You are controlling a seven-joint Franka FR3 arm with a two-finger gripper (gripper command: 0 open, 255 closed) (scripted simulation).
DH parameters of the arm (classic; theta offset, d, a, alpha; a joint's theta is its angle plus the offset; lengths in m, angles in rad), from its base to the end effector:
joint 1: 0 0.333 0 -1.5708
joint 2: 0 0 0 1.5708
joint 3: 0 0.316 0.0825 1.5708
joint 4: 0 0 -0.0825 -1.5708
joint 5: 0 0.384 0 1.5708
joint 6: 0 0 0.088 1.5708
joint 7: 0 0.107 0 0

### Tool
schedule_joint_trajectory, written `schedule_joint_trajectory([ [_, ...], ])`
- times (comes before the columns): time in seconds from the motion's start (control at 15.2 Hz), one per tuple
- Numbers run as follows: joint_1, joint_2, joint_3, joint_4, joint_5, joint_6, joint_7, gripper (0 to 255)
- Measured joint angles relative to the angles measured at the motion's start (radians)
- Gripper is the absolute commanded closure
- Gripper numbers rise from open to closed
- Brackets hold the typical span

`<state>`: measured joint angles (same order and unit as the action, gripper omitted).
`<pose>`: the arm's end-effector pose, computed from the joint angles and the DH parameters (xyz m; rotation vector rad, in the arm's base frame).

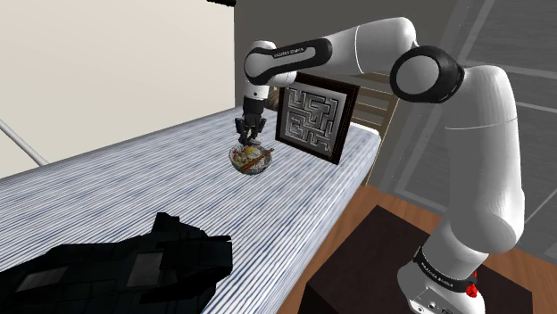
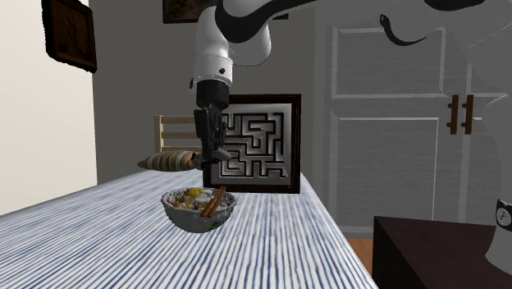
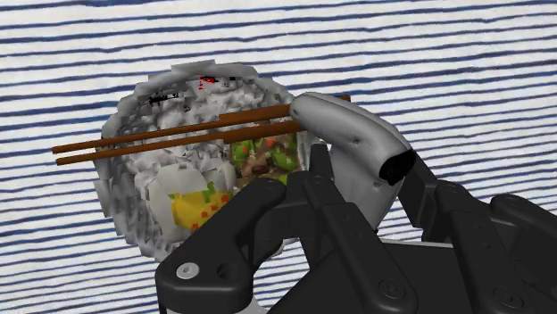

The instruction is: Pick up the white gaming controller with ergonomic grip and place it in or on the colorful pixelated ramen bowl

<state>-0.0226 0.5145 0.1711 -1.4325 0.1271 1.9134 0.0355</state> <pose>0.6929 0.0918 0.3987 -2.9401 -0.0704 0.0671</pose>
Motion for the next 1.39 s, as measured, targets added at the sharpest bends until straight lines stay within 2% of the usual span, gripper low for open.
schedule_joint_trajectory([
  [0.33, -0.04, 0.174, -0.024, 0.293, -0.017, -0.132, -0.056, 255],
  [0.46, -0.044, 0.21, -0.027, 0.339, -0.02, -0.143, -0.064, 255],
  [1.39, -0.046, 0.257, -0.029, 0.24, -0.018, 0.002, -0.09, 255],
])
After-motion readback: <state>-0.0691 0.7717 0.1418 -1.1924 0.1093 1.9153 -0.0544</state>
